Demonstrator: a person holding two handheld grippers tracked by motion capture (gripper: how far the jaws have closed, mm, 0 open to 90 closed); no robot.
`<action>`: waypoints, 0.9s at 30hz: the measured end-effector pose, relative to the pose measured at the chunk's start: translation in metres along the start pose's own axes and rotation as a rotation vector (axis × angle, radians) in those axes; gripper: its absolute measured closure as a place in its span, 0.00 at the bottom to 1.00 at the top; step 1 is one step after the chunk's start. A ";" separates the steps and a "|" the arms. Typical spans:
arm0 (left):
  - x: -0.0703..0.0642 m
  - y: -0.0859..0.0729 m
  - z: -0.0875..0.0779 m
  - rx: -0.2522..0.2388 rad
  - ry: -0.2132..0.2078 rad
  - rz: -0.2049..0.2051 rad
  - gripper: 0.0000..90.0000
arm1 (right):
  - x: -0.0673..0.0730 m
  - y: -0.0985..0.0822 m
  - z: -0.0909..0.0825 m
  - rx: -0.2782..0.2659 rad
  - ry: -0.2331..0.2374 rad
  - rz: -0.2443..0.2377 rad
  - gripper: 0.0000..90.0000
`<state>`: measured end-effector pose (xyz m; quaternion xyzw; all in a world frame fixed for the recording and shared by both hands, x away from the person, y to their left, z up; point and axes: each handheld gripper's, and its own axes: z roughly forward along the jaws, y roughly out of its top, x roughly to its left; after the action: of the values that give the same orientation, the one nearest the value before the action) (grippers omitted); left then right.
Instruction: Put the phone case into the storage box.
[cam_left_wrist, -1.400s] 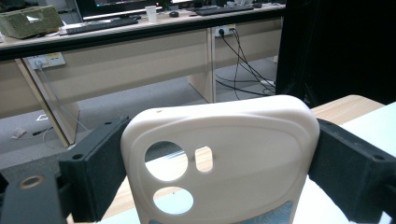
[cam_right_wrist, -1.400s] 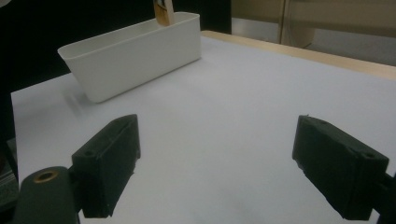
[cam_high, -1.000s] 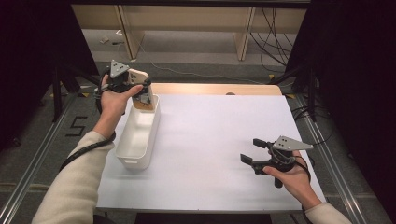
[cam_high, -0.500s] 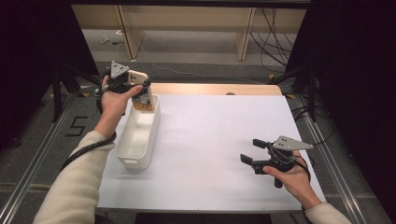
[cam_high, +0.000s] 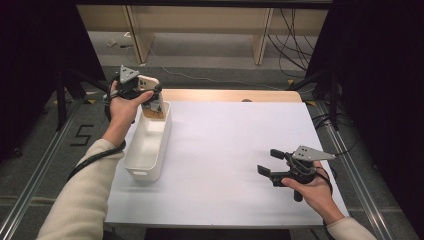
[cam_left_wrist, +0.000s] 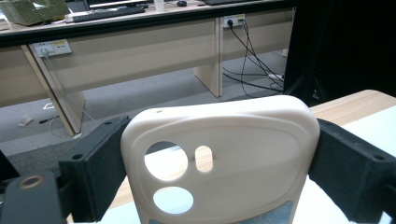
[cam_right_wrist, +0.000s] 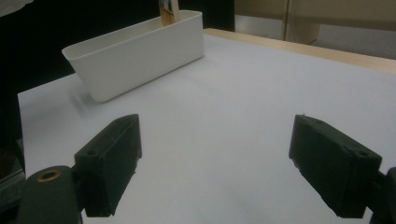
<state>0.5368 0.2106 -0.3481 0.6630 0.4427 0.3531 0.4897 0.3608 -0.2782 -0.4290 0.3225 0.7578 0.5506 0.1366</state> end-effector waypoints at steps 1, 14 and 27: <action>0.000 0.000 0.000 0.000 0.001 0.000 0.12 | 0.000 0.000 0.000 0.000 0.000 -0.001 0.20; 0.000 0.000 0.008 0.008 0.006 -0.007 0.12 | -0.001 0.000 0.000 0.001 0.003 0.001 0.20; 0.000 -0.001 0.013 0.017 0.007 -0.010 0.12 | -0.001 0.000 0.000 0.000 0.006 0.004 0.20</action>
<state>0.5484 0.2064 -0.3530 0.6637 0.4507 0.3489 0.4844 0.3615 -0.2790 -0.4294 0.3224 0.7576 0.5517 0.1334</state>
